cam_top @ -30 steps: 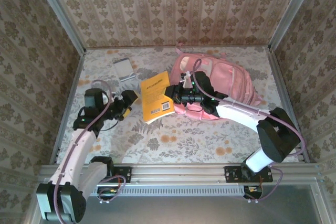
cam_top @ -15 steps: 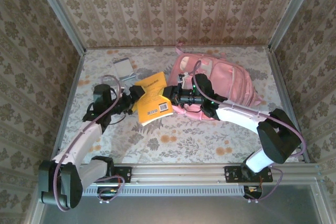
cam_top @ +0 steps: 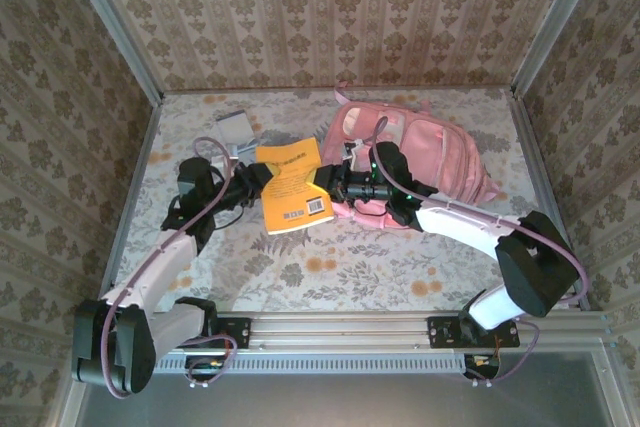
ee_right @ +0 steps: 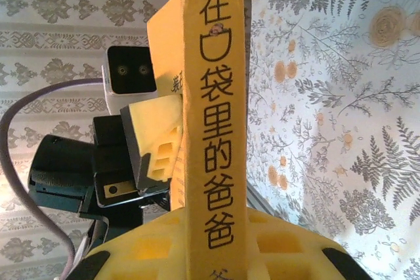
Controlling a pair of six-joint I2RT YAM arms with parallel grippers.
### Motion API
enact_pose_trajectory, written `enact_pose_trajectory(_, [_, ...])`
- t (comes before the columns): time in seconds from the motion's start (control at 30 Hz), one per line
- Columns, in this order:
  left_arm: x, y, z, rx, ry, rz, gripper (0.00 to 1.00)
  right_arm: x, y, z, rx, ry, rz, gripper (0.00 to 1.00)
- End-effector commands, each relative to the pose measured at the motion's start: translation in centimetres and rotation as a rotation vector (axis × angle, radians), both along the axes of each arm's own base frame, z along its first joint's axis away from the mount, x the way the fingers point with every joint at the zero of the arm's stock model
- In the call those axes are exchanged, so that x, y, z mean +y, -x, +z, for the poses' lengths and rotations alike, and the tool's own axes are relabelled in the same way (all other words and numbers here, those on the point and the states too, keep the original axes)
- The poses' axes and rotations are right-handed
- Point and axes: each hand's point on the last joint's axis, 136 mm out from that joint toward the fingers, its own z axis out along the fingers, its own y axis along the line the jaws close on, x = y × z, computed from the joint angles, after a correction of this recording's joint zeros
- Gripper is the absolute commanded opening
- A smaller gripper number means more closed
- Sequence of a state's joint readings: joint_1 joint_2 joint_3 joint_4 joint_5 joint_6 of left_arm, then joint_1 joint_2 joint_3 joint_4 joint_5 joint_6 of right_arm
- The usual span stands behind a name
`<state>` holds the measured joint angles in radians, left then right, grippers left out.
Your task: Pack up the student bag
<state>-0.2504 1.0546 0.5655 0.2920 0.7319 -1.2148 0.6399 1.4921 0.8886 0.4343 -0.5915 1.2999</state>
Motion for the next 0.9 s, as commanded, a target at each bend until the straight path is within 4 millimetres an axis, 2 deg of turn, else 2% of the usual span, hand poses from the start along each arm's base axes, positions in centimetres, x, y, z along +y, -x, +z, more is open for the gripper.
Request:
enact_pose_trajectory(0.0, [0.2, 0.0, 1.3, -0.028, 0.039, 0.039, 0.00, -1.2, 0.5, 3.3, -0.131, 0.006, -0.015, 0.10])
enact_pose_trajectory(0.03, [0.6, 0.0, 1.5, -0.028, 0.043, 0.068, 0.00, -1.8, 0.7, 3.8, -0.162, 0.041, -0.030, 0.25])
enact_pose_trajectory(0.1, [1.7, -0.3, 2.0, -0.028, 0.051, 0.151, 0.00, -3.2, 0.5, 3.4, -0.183, 0.118, -0.090, 0.53])
enact_pose_trajectory(0.13, [2.3, -0.4, 2.4, -0.024, 0.063, 0.199, 0.00, -4.1, 0.3, 3.1, -0.187, 0.149, -0.136, 0.62])
enact_pose_trajectory(0.2, [3.6, -0.6, 3.1, -0.021, 0.095, 0.293, 0.00, -5.8, 0.2, 2.7, -0.188, 0.169, -0.223, 0.79])
enact_pose_trajectory(0.3, [5.5, -0.8, 3.9, -0.011, 0.143, 0.432, 0.00, -7.3, 0.4, 2.9, -0.176, 0.113, -0.324, 0.93])
enact_pose_trajectory(0.4, [6.8, -0.8, 4.3, -0.005, 0.181, 0.543, 0.00, -7.4, 1.0, 3.6, -0.152, 0.017, -0.366, 1.00])
enact_pose_trajectory(0.5, [7.0, -0.8, 4.6, 0.003, 0.205, 0.602, 0.00, -6.4, 1.7, 4.5, -0.138, -0.058, -0.369, 1.00])
enact_pose_trajectory(0.63, [5.9, -1.1, 5.3, 0.008, 0.227, 0.603, 0.00, -4.9, 2.1, 5.0, -0.124, -0.086, -0.377, 1.00])
enact_pose_trajectory(0.73, [5.1, -1.4, 5.9, 0.010, 0.235, 0.599, 0.00, -4.2, 1.7, 4.8, -0.106, -0.105, -0.403, 1.00])
enact_pose_trajectory(0.77, [4.1, -1.0, 6.0, 0.016, 0.232, 0.569, 0.00, -4.0, 1.5, 4.8, -0.100, -0.118, -0.408, 1.00])
enact_pose_trajectory(0.87, [3.7, -1.0, 6.0, 0.023, 0.236, 0.581, 0.00, -2.9, 1.1, 4.9, -0.088, -0.146, -0.400, 1.00])
